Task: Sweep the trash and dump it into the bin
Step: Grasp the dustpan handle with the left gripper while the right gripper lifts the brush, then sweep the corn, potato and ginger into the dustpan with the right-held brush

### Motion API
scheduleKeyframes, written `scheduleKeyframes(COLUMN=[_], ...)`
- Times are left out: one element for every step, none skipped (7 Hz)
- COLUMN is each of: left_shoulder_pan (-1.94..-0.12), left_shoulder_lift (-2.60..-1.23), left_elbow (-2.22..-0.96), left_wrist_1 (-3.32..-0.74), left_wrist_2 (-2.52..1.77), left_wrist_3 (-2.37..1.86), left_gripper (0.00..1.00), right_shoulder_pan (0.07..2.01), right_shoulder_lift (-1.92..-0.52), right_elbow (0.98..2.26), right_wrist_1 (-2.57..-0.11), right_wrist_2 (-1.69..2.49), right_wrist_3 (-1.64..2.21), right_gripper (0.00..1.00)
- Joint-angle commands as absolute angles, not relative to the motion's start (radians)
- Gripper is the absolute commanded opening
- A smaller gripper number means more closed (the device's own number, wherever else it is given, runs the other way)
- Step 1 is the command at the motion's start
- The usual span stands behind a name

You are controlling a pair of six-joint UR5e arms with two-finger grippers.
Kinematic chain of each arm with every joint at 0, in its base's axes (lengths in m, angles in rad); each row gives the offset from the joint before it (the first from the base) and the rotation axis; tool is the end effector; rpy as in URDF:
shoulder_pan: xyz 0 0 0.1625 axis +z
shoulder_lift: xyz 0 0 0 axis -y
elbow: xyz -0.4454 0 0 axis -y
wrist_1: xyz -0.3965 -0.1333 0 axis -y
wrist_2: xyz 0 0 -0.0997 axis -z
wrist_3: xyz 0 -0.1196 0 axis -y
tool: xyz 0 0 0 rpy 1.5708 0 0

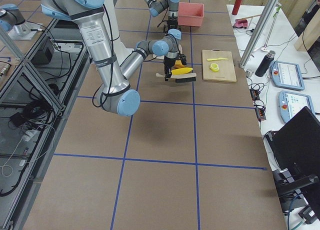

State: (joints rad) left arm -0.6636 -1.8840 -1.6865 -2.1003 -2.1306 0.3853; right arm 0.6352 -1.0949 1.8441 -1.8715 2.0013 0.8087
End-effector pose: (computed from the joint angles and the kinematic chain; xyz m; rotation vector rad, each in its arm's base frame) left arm 0.4597 -0.4480 0.3980 0.8444 0.8127 1.4239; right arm -0.4587 -0.4417 0.3431 -0.0402 -0.6113 -0.2194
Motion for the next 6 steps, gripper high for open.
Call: scheduleKeyframes(left_shoulder_pan=[-0.664, -0.666, -0.666, -0.669, -0.670, -0.672], left_shoulder_lift=[-1.882, -1.881, -1.878, -1.875, -1.867, -1.861], left_elbow=[-1.684, -1.692, -1.693, -1.698, -1.701, -1.712], left_wrist_1=[-2.103, -2.106, -2.108, -2.108, -2.108, -2.108], left_wrist_2=[-2.131, -2.140, -2.151, -2.151, -2.152, -2.151], left_wrist_3=[0.351, 0.292, 0.269, 0.265, 0.240, 0.206], left_gripper=[0.69, 0.55, 0.48, 0.46, 0.44, 0.42], right_shoulder_pan=[0.612, 0.604, 0.586, 0.578, 0.569, 0.540], right_shoulder_lift=[-1.008, -0.987, -0.962, -0.933, -0.902, -0.878], right_elbow=[1.754, 1.747, 1.726, 1.692, 1.660, 1.648], right_wrist_1=[-1.934, -1.978, -2.005, -2.005, -2.005, -2.005], right_wrist_2=[1.976, 1.980, 1.983, 1.986, 1.988, 1.987], right_wrist_3=[0.802, 0.799, 0.799, 0.799, 0.799, 0.808], right_gripper=[0.00, 0.00, 0.00, 0.00, 0.00, 0.00])
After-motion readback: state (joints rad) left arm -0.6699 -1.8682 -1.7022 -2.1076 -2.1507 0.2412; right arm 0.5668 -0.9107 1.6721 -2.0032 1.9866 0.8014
